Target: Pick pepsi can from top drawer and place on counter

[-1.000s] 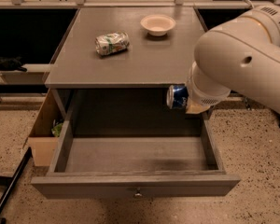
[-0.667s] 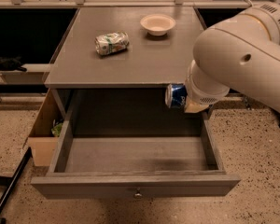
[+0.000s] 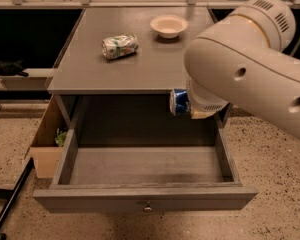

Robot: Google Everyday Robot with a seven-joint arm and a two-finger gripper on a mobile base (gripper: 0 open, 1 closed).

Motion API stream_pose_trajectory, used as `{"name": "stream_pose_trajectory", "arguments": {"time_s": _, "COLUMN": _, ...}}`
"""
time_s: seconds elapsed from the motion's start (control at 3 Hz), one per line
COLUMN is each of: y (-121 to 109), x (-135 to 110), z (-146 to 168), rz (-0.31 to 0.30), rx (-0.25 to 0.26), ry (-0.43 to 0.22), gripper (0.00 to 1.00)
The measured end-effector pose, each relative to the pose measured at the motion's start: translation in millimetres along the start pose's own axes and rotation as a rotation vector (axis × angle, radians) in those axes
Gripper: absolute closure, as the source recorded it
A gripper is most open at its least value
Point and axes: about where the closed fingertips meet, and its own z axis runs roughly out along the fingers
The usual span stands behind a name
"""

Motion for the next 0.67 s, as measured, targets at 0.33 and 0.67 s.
{"name": "stream_pose_trajectory", "arguments": {"time_s": 0.33, "y": -21.2, "x": -19.0, "z": -7.0, "rz": -0.066, "rx": 0.039, "ry": 0.040, "gripper": 1.00}}
{"name": "stream_pose_trajectory", "arguments": {"time_s": 0.67, "y": -42.9, "x": -37.4, "z": -5.3, "rz": -0.132, "rx": 0.063, "ry": 0.079, "gripper": 1.00}}
